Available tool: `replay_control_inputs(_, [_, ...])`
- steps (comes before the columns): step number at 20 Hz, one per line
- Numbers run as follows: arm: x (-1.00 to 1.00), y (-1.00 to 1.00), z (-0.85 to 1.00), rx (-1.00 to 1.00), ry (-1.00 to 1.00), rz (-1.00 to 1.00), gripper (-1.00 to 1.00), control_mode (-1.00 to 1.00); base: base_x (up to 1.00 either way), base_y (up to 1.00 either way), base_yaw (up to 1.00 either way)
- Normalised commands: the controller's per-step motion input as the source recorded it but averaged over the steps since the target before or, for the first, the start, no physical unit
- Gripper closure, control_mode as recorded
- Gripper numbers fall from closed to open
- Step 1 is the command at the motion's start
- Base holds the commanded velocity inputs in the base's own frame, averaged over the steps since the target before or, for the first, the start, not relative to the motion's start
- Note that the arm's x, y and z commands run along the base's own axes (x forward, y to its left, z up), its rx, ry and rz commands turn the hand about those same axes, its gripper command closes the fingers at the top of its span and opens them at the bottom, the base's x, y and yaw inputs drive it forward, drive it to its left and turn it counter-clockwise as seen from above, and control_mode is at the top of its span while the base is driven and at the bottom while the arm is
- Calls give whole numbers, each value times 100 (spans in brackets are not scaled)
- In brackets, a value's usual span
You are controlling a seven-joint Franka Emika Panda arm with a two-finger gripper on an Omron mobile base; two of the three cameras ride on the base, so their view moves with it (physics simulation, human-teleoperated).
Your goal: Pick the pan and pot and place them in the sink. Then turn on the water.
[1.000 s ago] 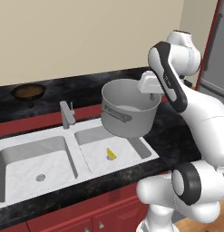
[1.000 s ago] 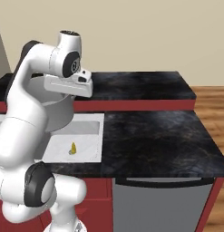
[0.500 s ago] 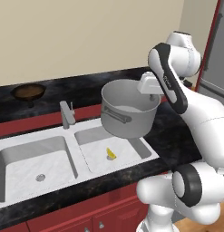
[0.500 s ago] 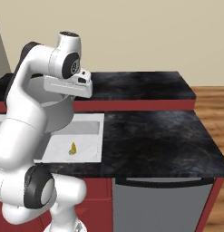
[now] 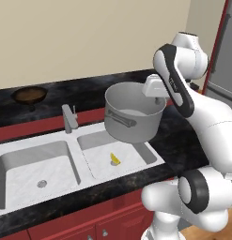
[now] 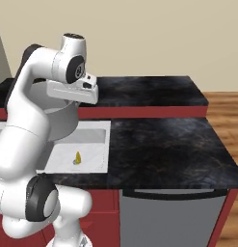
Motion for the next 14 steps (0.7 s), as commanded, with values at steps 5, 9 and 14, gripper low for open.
replay_control_inputs(5, [8, 1, -18, 0, 0, -4, 100, -100, 0, 0, 0])
replay_control_inputs(9, [20, 0, -39, 1, 2, -7, 100, -100, 0, 0, 0])
replay_control_inputs(14, [7, -5, -72, 0, 0, -1, 100, -100, 0, 0, 0])
